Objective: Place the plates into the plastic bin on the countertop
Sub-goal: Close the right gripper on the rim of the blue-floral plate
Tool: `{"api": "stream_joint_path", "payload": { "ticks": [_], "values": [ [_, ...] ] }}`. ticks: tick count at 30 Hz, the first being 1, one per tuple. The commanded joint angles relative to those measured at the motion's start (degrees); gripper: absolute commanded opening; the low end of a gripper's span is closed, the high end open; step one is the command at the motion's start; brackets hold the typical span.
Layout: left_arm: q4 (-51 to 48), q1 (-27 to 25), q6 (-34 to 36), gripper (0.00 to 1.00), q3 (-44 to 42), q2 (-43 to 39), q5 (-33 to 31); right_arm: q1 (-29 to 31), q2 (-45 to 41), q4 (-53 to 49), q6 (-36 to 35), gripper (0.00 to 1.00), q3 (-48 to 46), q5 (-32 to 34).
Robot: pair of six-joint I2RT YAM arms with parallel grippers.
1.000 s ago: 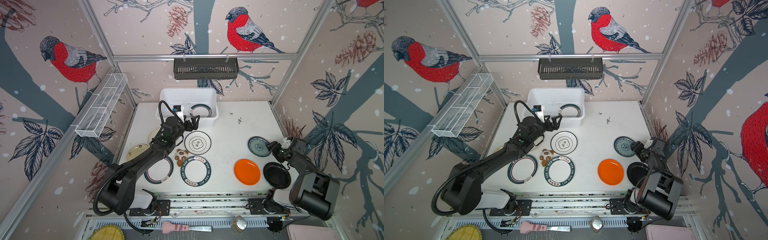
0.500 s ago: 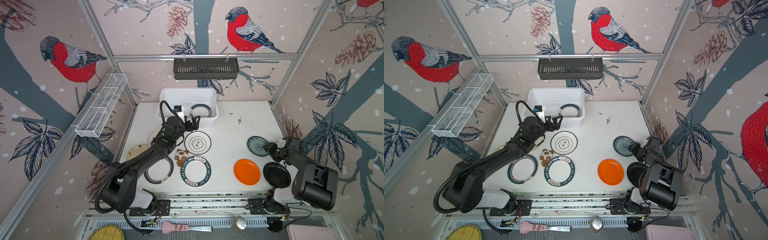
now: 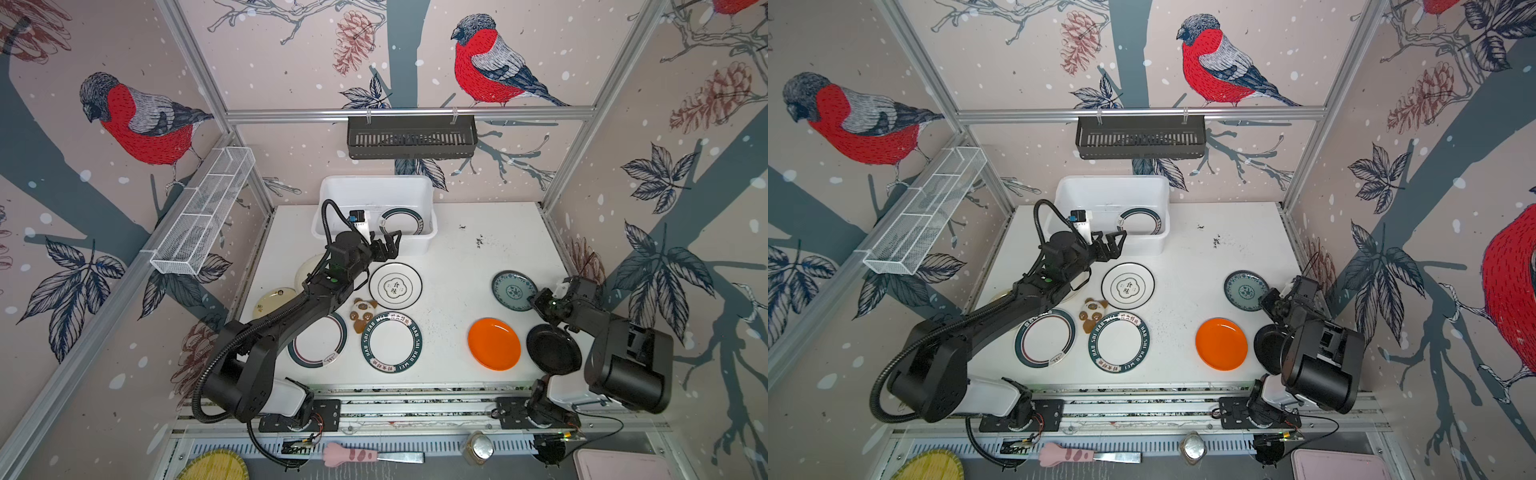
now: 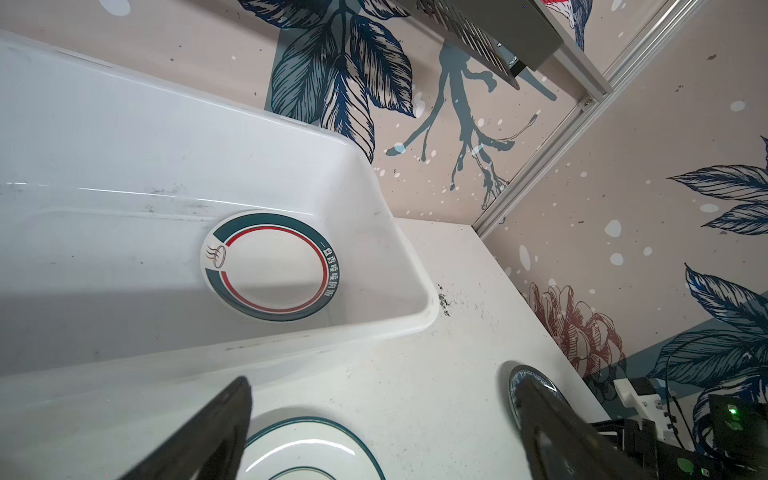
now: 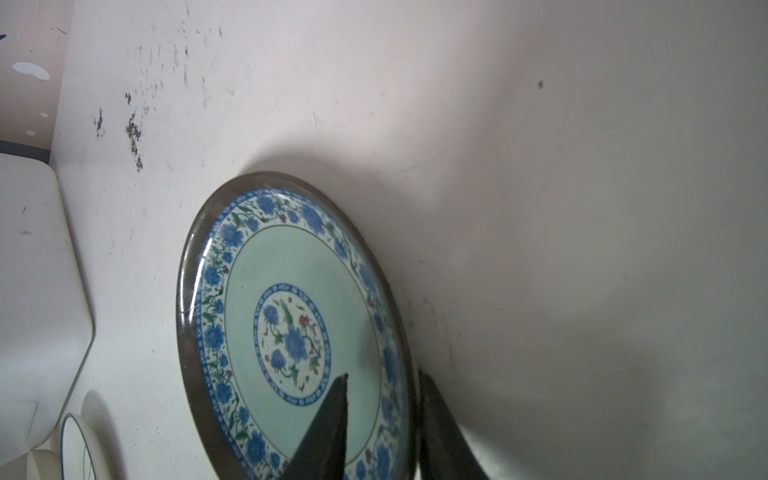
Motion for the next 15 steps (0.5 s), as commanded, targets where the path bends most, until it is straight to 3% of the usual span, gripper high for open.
{"api": "stream_joint_path", "payload": {
  "ticks": [1, 9, 15],
  "values": [
    [-0.33, -0.27, -0.27, 0.98, 0.65, -0.41, -1.18, 0.29, 0.68, 1.5, 0.62, 0.27, -0.15, 1.11],
    [-0.67, -0.44, -0.33, 0.98, 0.3, -0.68, -1.43, 0.69, 2.34, 2.41, 1.42, 0.07, -0.12, 1.11],
    [-0.73, -0.7, 0.45, 0.98, 0.39, -0.52, -1.58, 1.25, 2.22, 2.45, 2.31, 0.02, 0.15, 1.22]
  ]
}}
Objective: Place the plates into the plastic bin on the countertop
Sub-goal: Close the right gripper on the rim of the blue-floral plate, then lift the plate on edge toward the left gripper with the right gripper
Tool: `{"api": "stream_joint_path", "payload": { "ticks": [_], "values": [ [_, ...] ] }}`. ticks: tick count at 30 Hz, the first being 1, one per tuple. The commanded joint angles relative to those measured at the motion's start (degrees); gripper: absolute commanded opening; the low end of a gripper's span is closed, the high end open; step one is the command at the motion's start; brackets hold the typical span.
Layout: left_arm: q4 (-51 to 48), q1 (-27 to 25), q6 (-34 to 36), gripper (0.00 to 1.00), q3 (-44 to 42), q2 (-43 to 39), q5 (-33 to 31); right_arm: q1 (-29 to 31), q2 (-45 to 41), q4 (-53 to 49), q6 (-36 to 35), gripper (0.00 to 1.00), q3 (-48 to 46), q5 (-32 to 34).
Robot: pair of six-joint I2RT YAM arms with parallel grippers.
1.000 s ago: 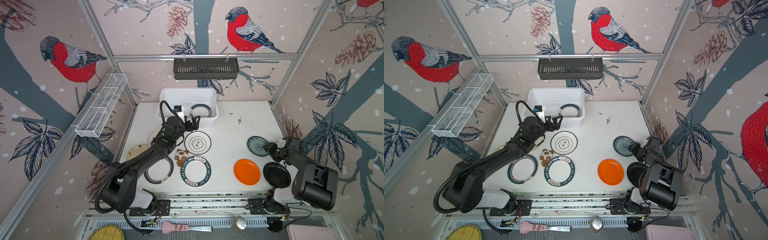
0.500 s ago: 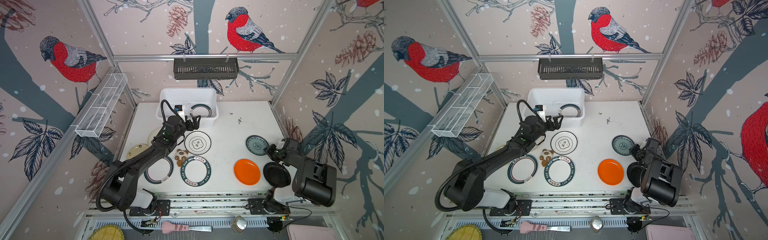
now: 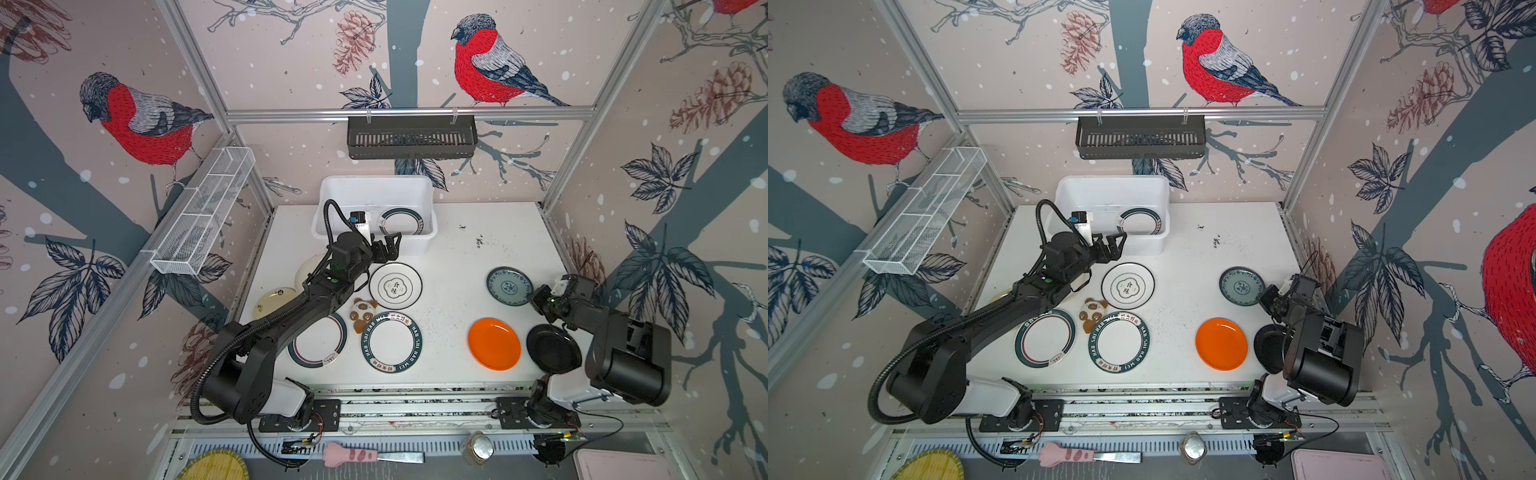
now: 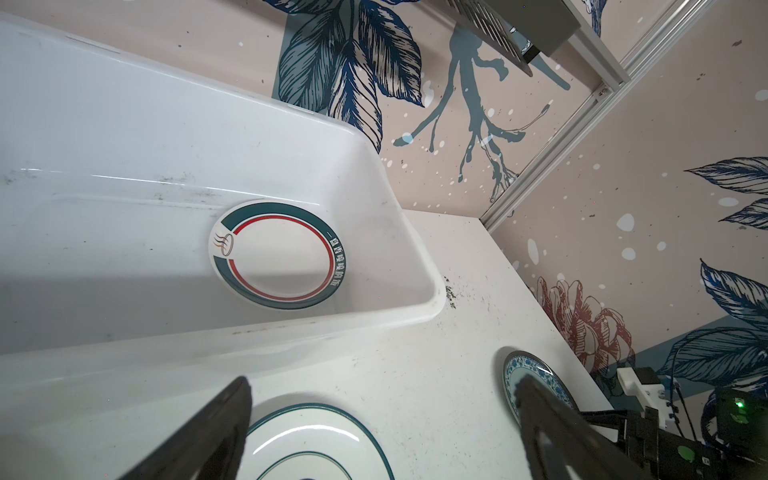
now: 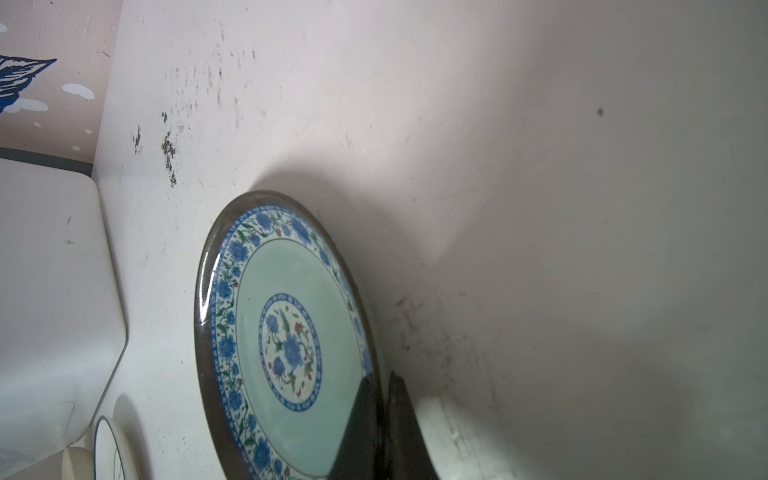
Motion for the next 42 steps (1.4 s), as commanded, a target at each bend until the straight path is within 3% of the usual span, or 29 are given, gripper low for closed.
{"api": "stream_joint_path", "payload": {
  "ticks": [1, 11, 23, 32, 42],
  "values": [
    [0.87, -0.18, 0.55, 0.98, 0.43, -0.09, -0.78, 0.28, 0.24, -2.11, -0.16, 0.02, 0.22, 2.4],
    [0.94, -0.27, -0.26, 0.98, 0.21, 0.0, -0.06, 0.81, -2.43, -1.37, 2.66, 0.0, -0.25, -4.91],
    [2.5, -0.62, -1.13, 0.98, -0.09, 0.53, 1.91, 4.14, -14.78, -5.16, 6.21, 0.0, 2.84, -5.07],
    [4.47, -1.12, -2.71, 0.98, -0.18, 0.95, 4.85, 13.35, -21.36, -6.71, 8.06, 0.0, 9.33, -2.68],
    [6.75, -2.28, -4.4, 0.97, 0.32, 1.48, 8.36, 24.81, -21.12, -4.33, 7.66, 0.0, 14.53, 1.0]
  ]
}}
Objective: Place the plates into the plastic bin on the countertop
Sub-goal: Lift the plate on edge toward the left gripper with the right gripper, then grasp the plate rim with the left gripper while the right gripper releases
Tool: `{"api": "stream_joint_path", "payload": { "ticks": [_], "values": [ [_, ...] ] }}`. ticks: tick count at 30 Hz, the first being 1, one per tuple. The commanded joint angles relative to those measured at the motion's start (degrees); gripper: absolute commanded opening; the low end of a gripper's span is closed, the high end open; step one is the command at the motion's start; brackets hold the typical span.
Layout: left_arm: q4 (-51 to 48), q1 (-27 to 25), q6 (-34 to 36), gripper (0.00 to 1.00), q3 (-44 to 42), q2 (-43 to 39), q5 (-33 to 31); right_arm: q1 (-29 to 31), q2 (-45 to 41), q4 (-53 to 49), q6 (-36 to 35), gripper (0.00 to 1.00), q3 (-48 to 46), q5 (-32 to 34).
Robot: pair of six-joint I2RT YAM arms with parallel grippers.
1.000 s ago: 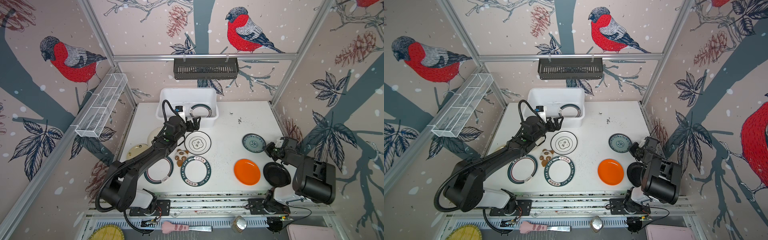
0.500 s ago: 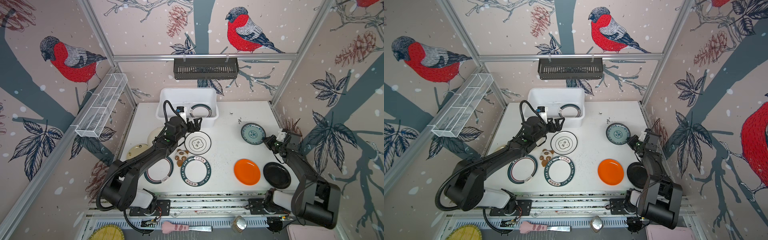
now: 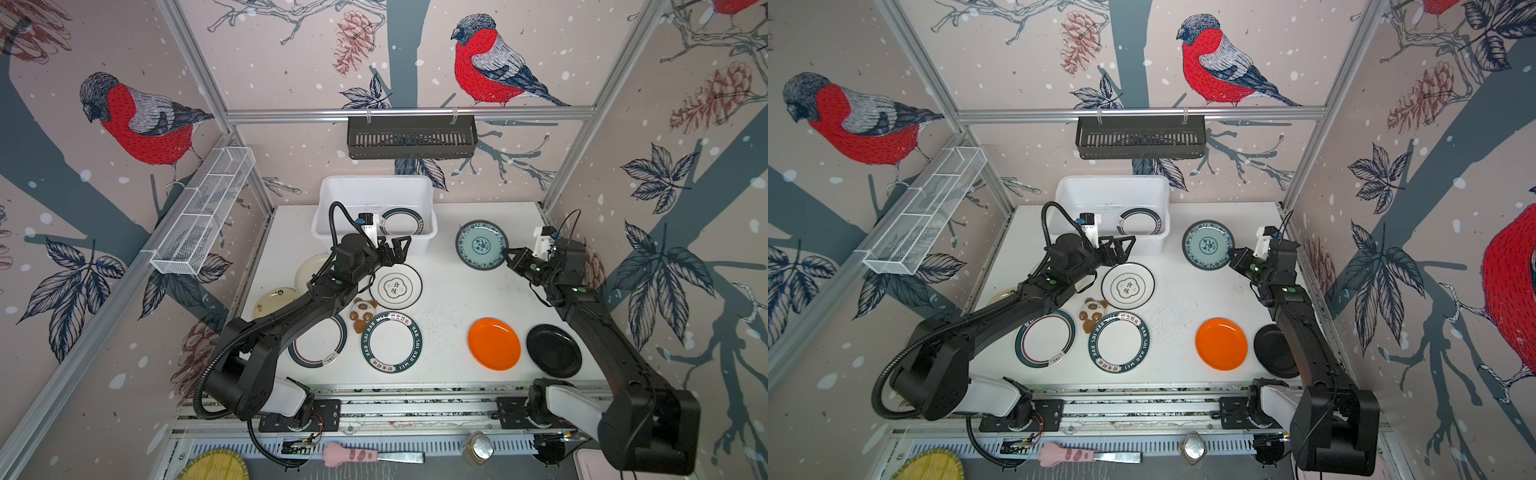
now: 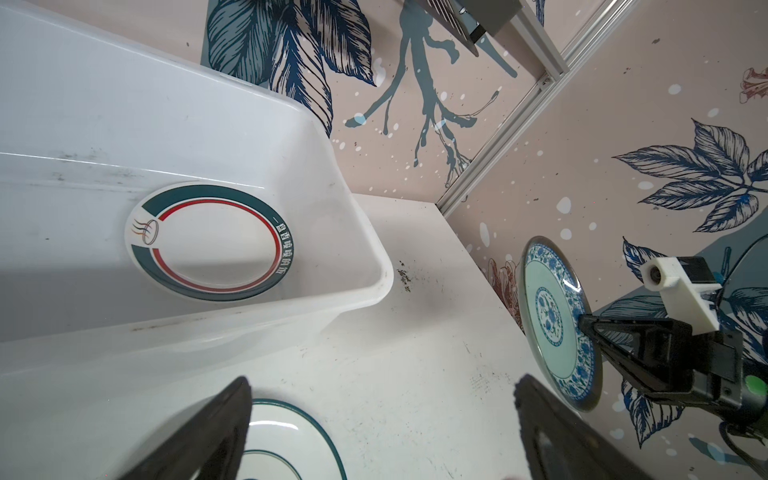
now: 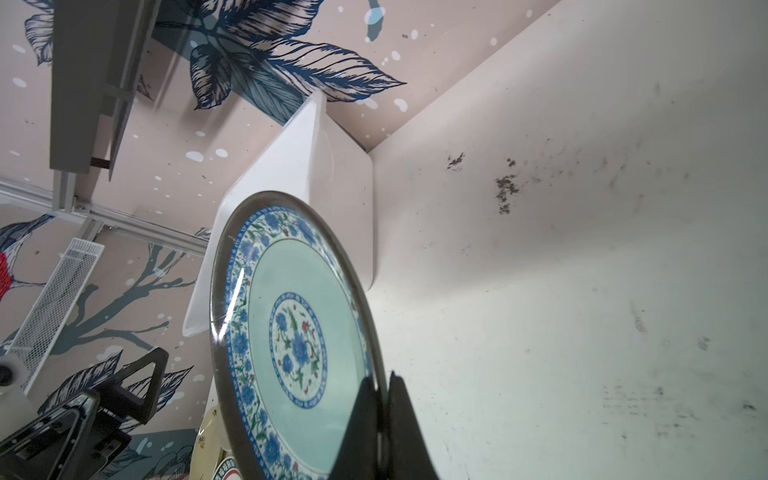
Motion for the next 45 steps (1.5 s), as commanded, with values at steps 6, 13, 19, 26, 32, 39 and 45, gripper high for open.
{"api": "stream_joint_path", "payload": {
  "ticks": [6, 13, 19, 26, 32, 39, 45],
  "values": [
    [4.19, -2.2, -1.75, 0.97, 2.08, 1.48, 3.31, 6.0, 1.01, 3.59, -1.14, 0.0, 2.38, 3.91],
    [4.01, -3.37, -2.73, 0.95, 4.28, 4.04, 5.19, 8.77, 1.86, 5.39, -1.7, 0.0, 3.16, 4.59],
    [5.13, -4.23, -4.67, 0.86, 5.97, 5.81, 7.56, 10.5, 4.3, 6.89, -2.14, 0.0, 4.14, 4.25],
    [7.26, -4.52, -7.82, 0.69, 6.34, 8.62, 10.67, 11.3, 5.29, 10.26, -1.51, 0.0, 4.08, 2.18],
    [9.34, -4.52, -9.42, 0.52, 6.34, 9.91, 12.06, 12.22, 5.42, 11.43, -1.7, 0.0, 4.28, 1.94],
    [9.11, -5.11, -9.64, 0.45, 9.17, 11.87, 13.07, 13.38, 5.48, 11.5, -2.76, 0.0, 4.05, 1.7],
    [8.82, -5.22, -9.7, 0.2, 10.3, 13.33, 13.67, 14.18, 4.47, 11.44, -3.24, 0.0, 3.98, 2.18]
  ]
}}
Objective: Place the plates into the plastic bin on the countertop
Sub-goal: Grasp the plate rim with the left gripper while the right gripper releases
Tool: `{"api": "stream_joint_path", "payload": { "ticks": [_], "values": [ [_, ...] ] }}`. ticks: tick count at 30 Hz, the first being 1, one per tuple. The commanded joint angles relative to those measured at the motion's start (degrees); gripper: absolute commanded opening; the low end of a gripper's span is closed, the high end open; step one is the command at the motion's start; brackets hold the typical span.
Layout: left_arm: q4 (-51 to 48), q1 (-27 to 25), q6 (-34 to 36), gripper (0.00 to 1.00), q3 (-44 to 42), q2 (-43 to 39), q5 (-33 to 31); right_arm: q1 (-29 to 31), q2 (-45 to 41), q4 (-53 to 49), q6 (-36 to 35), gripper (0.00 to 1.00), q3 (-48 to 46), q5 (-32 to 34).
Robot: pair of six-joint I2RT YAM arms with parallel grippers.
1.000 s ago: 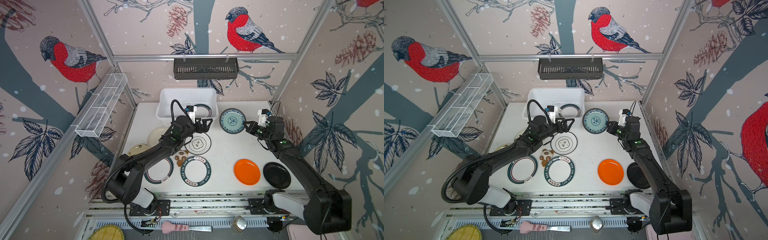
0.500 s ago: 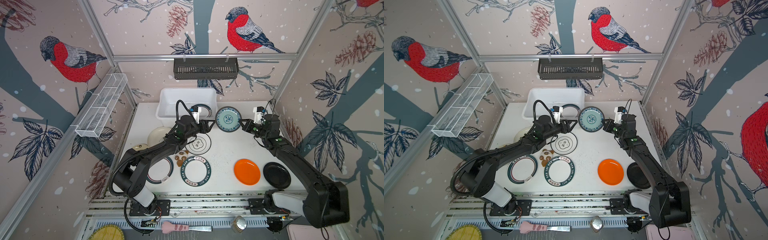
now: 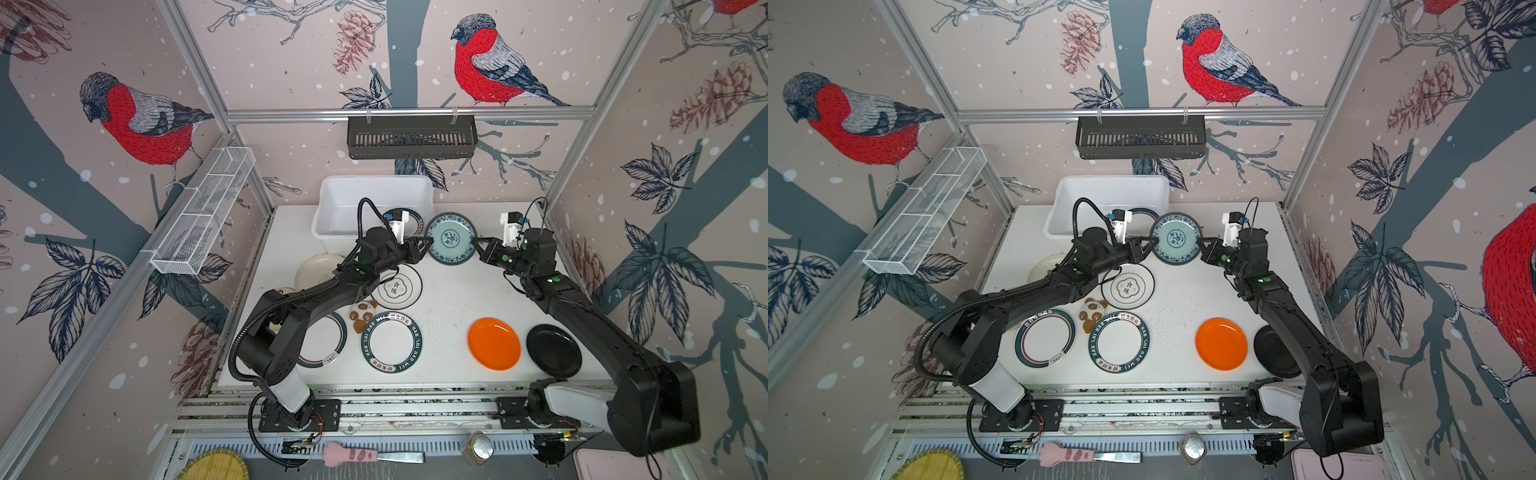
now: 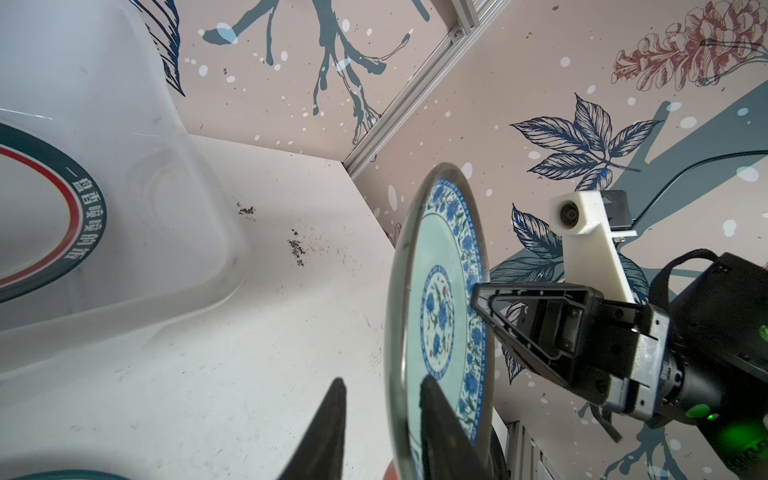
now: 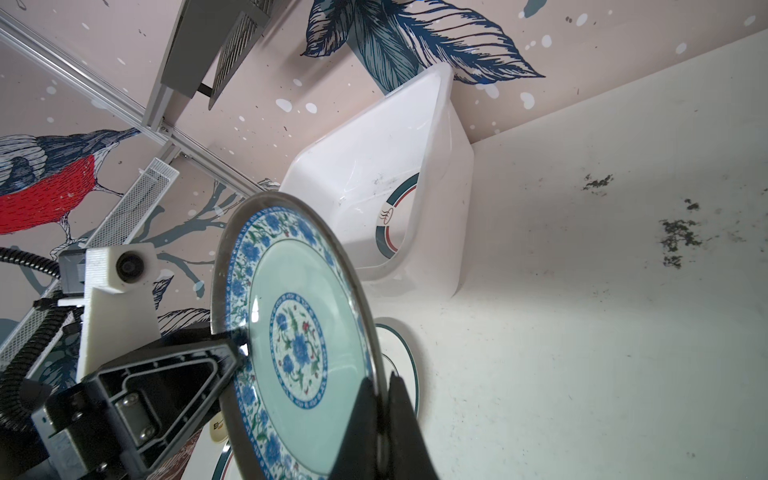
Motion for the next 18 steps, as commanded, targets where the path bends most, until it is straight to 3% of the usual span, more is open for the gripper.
{"api": "stream_joint_path", "payload": {
  "ticks": [1, 9, 14, 16, 18],
  "values": [
    [2.86, -0.09, 0.21, 0.13, 1.01, 0.56, 0.9, 0.47, -0.82, 2.11, -1.58, 0.0, 0.18, 0.42],
    [2.69, -0.17, 0.17, 0.07, 1.38, 1.09, 0.83, 1.97, -1.36, 0.65, -3.24, 0.04, 0.13, 2.29],
    [2.45, -0.17, 0.65, 0.04, 1.47, 1.1, 0.52, 2.0, -2.03, 0.75, -3.55, 0.37, -0.37, 2.84],
    [1.5, -0.17, 1.52, 0.0, 2.05, 1.2, 0.53, 2.01, -2.41, 1.16, -4.41, 0.62, -0.77, 2.45],
    [0.17, -0.17, 2.53, 0.0, 2.71, 1.27, 0.39, 2.08, -3.08, 1.45, -4.61, 0.76, -1.37, 2.91]
  ]
}}
